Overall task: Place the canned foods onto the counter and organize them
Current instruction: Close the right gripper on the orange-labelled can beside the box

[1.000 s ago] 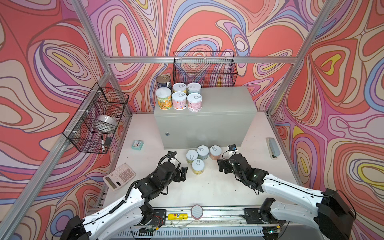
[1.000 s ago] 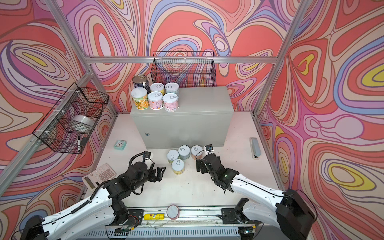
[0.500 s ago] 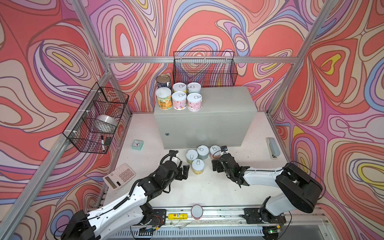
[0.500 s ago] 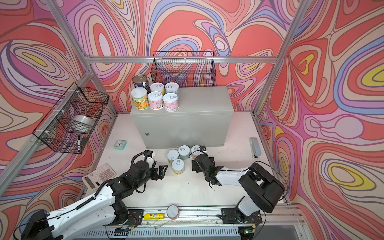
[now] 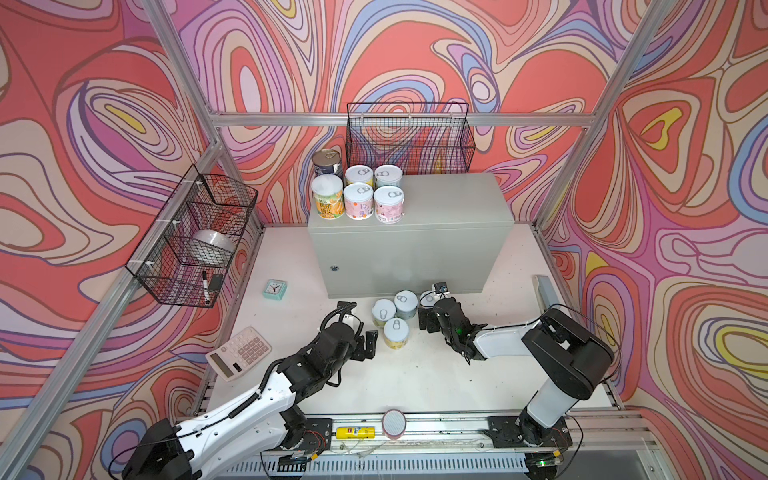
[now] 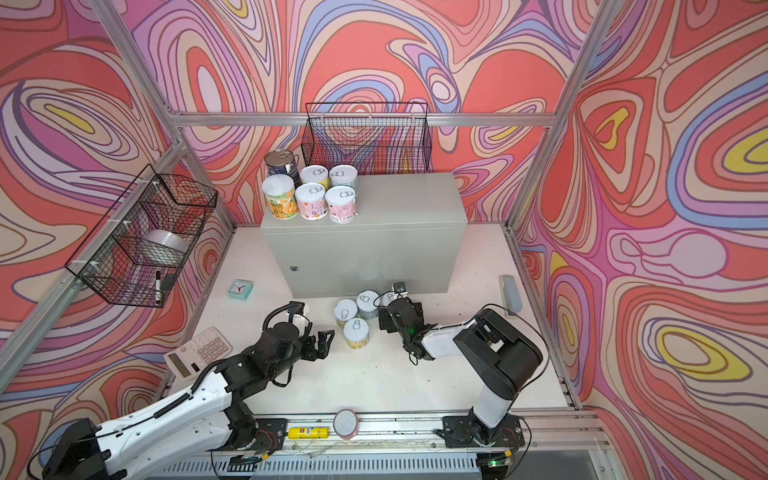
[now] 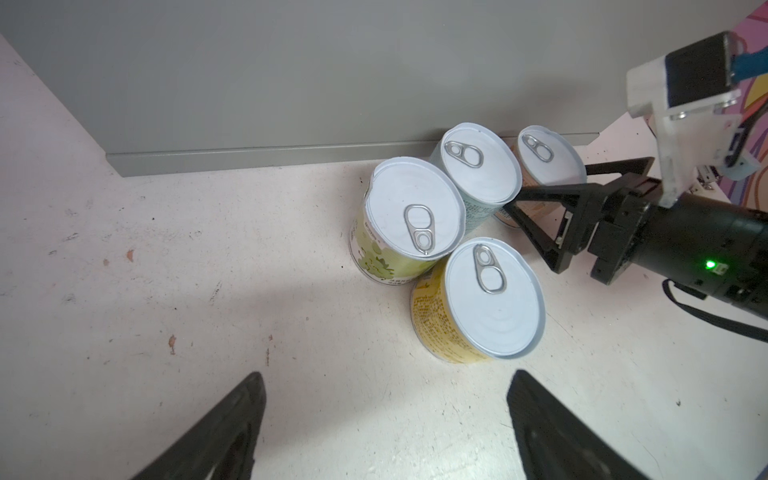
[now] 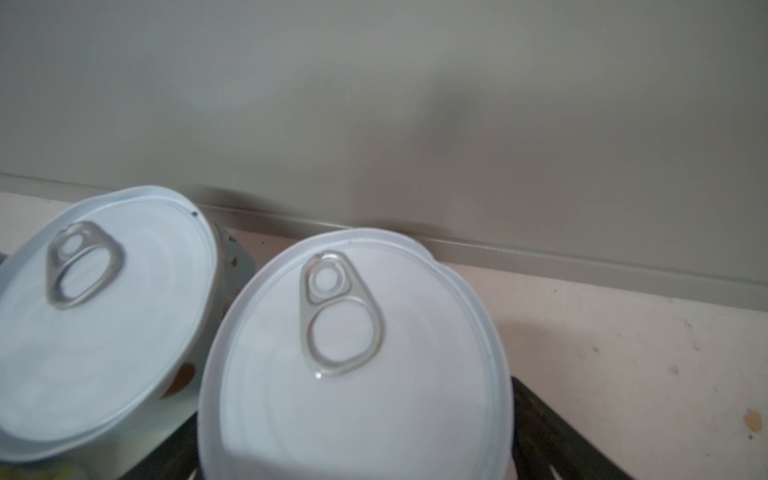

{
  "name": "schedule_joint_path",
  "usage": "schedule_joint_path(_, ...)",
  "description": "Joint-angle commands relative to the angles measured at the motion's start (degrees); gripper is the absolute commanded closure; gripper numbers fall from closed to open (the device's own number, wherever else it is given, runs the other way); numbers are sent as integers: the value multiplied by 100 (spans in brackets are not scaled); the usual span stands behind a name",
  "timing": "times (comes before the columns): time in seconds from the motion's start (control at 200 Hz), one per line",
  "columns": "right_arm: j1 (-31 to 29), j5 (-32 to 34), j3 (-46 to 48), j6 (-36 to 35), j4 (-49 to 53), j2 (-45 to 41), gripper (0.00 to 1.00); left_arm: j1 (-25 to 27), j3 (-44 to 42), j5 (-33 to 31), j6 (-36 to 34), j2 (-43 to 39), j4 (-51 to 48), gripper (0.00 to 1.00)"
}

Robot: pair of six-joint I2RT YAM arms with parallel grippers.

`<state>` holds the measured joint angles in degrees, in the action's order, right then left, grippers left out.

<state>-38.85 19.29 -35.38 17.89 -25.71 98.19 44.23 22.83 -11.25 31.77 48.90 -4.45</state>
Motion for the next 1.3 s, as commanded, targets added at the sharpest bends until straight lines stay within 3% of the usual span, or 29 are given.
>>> schedule_joint_path(0.0,70,-7,-168,-153,-232,253,1,20,-51,-126,95,-27,45,7)
schedule_joint_path(0.531,202,-175,-533,-137,-162,790,4,17,-42,-197,137,-15,-17,7)
schedule_joint_path(0.756,228,-250,-654,-166,-127,903,11,16,19,-217,124,-10,-85,7)
schedule_joint_path(0.896,229,-252,-578,-172,-204,851,24,15,11,-256,133,-65,-119,7)
schedule_joint_path(1.132,224,-361,-448,-172,-206,685,54,16,55,-264,119,-63,-144,8)
schedule_joint_path(1.192,220,-394,-386,-163,-142,572,67,18,64,-272,103,-74,-148,8)
schedule_joint_path(1.217,220,-403,-355,-163,-128,515,78,16,70,-274,89,-74,-144,8)
schedule_joint_path(1.247,220,-395,-330,-171,-74,419,100,16,88,-273,77,-82,-158,8)
schedule_joint_path(1.292,220,-364,-308,-147,106,284,100,16,115,-290,54,-77,-170,8)
